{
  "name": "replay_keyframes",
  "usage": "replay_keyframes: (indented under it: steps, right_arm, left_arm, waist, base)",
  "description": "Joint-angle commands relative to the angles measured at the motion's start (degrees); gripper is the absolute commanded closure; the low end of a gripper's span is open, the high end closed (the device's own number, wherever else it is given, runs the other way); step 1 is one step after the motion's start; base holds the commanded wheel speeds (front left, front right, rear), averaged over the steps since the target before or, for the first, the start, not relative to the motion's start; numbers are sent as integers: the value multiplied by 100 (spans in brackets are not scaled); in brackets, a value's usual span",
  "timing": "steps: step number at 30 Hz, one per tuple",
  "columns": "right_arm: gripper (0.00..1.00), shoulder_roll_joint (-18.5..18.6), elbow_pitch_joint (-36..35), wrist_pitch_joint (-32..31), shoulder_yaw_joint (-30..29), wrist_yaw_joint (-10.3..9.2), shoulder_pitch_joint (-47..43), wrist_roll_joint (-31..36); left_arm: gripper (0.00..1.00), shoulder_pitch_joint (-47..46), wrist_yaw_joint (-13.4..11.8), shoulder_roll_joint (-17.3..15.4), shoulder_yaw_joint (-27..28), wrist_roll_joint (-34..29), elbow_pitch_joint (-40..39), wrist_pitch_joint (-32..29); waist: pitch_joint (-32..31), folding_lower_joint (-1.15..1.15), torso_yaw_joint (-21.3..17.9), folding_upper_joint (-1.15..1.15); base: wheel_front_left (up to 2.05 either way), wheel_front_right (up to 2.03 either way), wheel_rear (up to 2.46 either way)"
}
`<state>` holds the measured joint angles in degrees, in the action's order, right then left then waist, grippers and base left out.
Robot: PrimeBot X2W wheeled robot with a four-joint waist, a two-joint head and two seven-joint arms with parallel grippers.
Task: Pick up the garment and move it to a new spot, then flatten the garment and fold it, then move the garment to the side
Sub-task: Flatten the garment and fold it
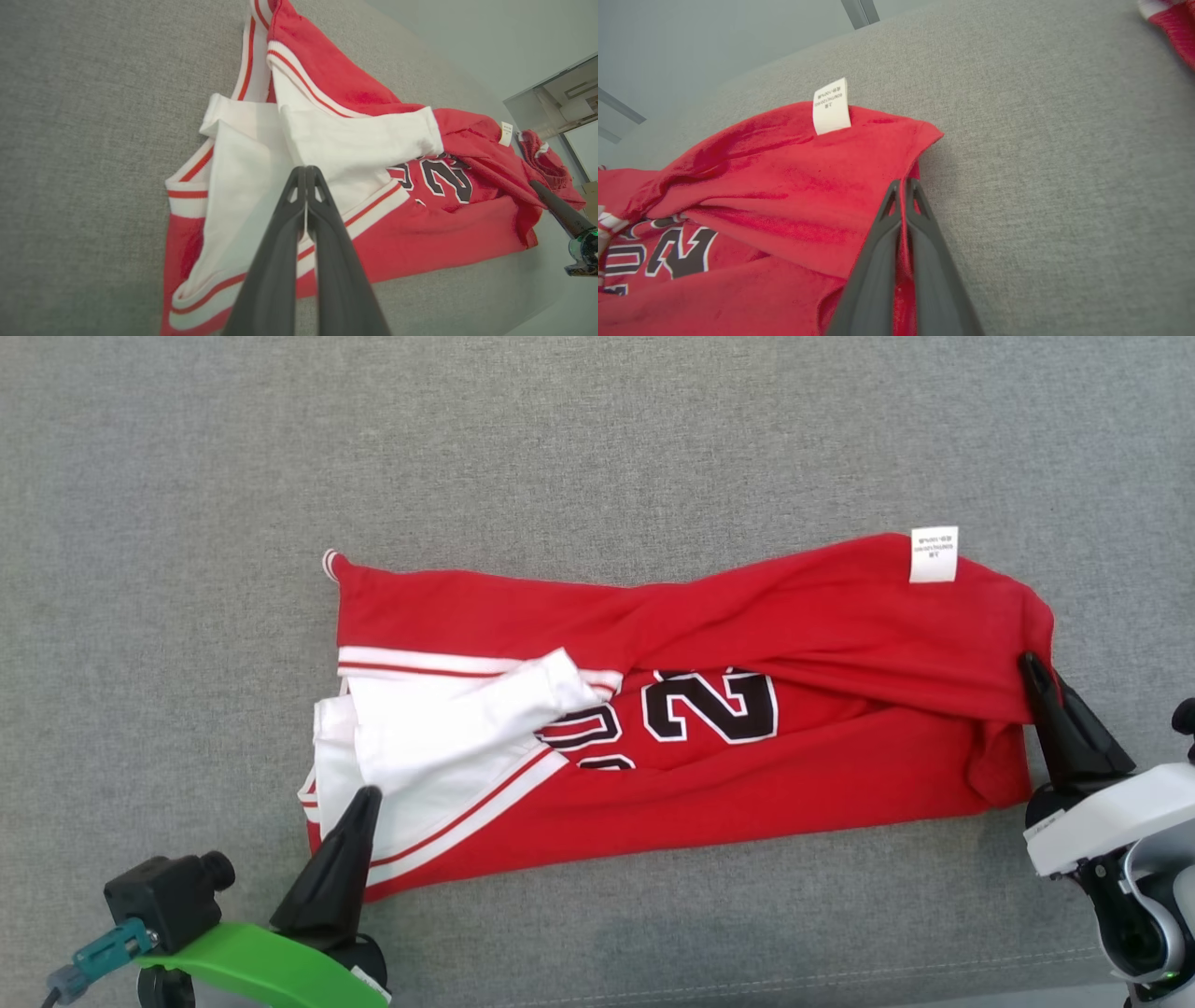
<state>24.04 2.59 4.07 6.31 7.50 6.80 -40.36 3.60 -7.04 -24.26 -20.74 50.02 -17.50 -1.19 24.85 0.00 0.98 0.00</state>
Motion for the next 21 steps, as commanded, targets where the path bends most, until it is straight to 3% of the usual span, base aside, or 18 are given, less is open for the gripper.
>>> replay_keyframes:
  steps: [1,11,12,13,14,15,21]
  right_arm:
    - [100,-60,137,76,-41,-2,-92,63]
    - [100,-255,757,368,84,-2,28,288]
    - [83,-285,792,426,83,-2,43,307]
    - [55,-307,832,466,88,-2,55,322]
    - [19,-321,857,510,92,-2,68,346]
    - [0,-328,856,585,89,-2,90,391]
    - [0,-400,575,965,-49,-2,124,927]
  left_arm:
    - [100,91,45,47,5,108,258,9]
    - [100,35,329,346,-104,511,1303,37]
    - [100,8,346,383,-114,516,1383,57]
    - [93,-19,355,405,-119,508,1450,74]
    - [58,-44,346,409,-130,473,1511,98]
    - [0,-78,326,409,-136,387,1550,151]
    - [0,-303,192,511,-88,-165,1510,819]
  waist:
    - [-9,0,5,0]
    - [-93,0,-10,0]
    - [-109,0,-4,0]
    - [-126,0,3,0]
    - [-142,0,8,0]
    - [-162,0,12,0]
    - [-331,0,28,0]
  base:
    - [0,0,0]
    - [0,0,0]
    - [0,0,0]
    - [0,0,0]
    - [0,0,0]
    - [0,0,0]
    - [0,0,0]
